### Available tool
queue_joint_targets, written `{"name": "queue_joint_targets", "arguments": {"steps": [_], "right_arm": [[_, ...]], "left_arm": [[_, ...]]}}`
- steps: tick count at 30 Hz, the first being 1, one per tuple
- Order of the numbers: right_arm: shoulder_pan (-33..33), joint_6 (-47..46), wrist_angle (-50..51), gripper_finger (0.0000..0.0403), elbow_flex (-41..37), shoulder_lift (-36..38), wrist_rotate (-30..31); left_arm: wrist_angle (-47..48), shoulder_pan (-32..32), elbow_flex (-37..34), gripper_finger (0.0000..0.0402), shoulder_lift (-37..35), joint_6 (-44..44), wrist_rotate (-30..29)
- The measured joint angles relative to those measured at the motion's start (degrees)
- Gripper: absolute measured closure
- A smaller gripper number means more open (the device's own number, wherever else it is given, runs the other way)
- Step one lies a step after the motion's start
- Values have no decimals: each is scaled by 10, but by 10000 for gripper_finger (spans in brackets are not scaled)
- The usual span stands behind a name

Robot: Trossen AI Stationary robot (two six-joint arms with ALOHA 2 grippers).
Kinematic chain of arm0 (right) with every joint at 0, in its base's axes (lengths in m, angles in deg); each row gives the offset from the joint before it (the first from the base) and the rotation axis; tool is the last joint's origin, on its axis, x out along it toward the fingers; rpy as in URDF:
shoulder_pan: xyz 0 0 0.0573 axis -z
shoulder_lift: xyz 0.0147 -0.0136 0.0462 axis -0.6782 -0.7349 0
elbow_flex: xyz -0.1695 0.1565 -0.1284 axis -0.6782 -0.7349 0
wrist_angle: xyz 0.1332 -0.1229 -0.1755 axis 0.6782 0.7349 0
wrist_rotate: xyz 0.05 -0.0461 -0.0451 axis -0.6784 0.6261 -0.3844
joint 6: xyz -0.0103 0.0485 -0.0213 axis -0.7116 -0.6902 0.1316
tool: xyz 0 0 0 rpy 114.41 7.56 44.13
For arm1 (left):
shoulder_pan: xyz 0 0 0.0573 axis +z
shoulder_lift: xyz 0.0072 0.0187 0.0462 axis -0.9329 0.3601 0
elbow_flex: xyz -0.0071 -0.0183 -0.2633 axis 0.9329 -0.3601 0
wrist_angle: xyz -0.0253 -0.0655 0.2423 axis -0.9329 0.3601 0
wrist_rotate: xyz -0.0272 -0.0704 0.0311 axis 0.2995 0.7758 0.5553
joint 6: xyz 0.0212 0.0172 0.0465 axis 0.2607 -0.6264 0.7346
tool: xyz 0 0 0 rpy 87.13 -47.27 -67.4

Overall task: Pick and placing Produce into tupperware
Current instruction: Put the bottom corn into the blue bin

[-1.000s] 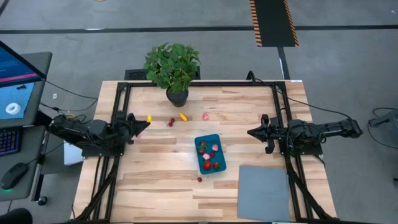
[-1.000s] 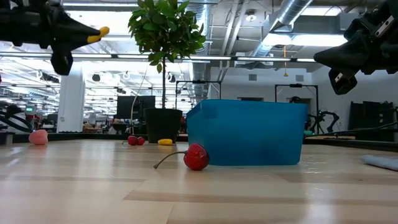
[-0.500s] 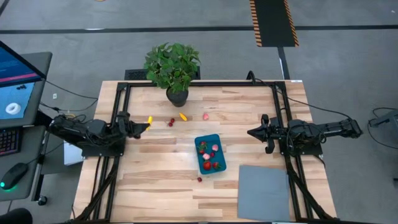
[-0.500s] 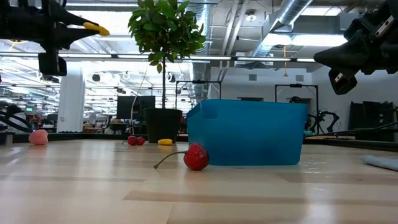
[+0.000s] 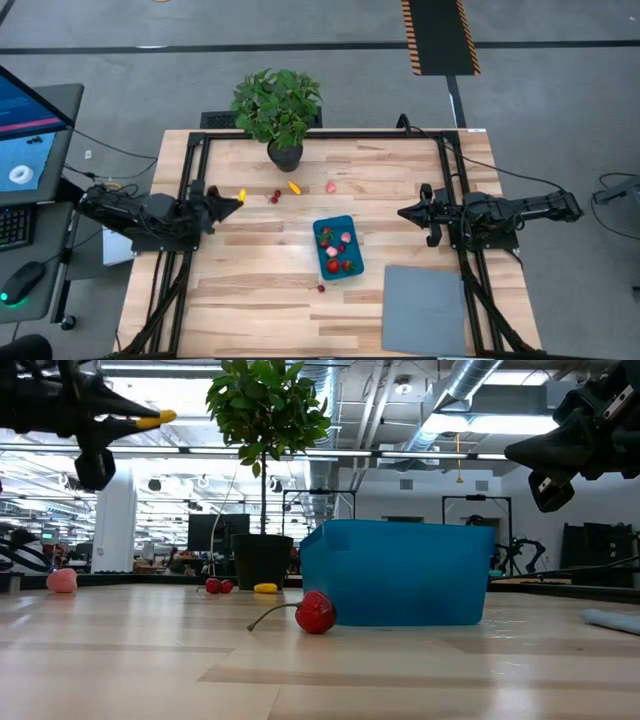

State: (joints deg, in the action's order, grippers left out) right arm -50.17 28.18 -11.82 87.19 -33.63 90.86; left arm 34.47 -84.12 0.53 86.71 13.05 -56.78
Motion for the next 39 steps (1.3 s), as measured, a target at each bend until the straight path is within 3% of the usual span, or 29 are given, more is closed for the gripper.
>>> {"name": "queue_joint_targets", "arguments": {"steps": [12, 18, 24, 27, 34, 39], "right_arm": [[0, 0, 0, 371, 0, 0, 0], [0, 0, 0, 371, 0, 0, 0], [1, 0, 0, 371, 0, 0, 0], [5, 0, 0, 371, 0, 0, 2], [17, -11, 0, 372, 0, 0, 2], [16, -11, 0, 372, 0, 0, 2]], "left_arm": [[37, 0, 0, 372, 0, 367, -60], [54, 0, 0, 372, 8, 504, -192], [44, 11, 0, 372, 23, 502, -236], [37, 11, 0, 372, 35, 485, -210], [-34, 11, 0, 372, 73, 350, -134], [-107, 11, 0, 372, 142, 293, -76]]}}
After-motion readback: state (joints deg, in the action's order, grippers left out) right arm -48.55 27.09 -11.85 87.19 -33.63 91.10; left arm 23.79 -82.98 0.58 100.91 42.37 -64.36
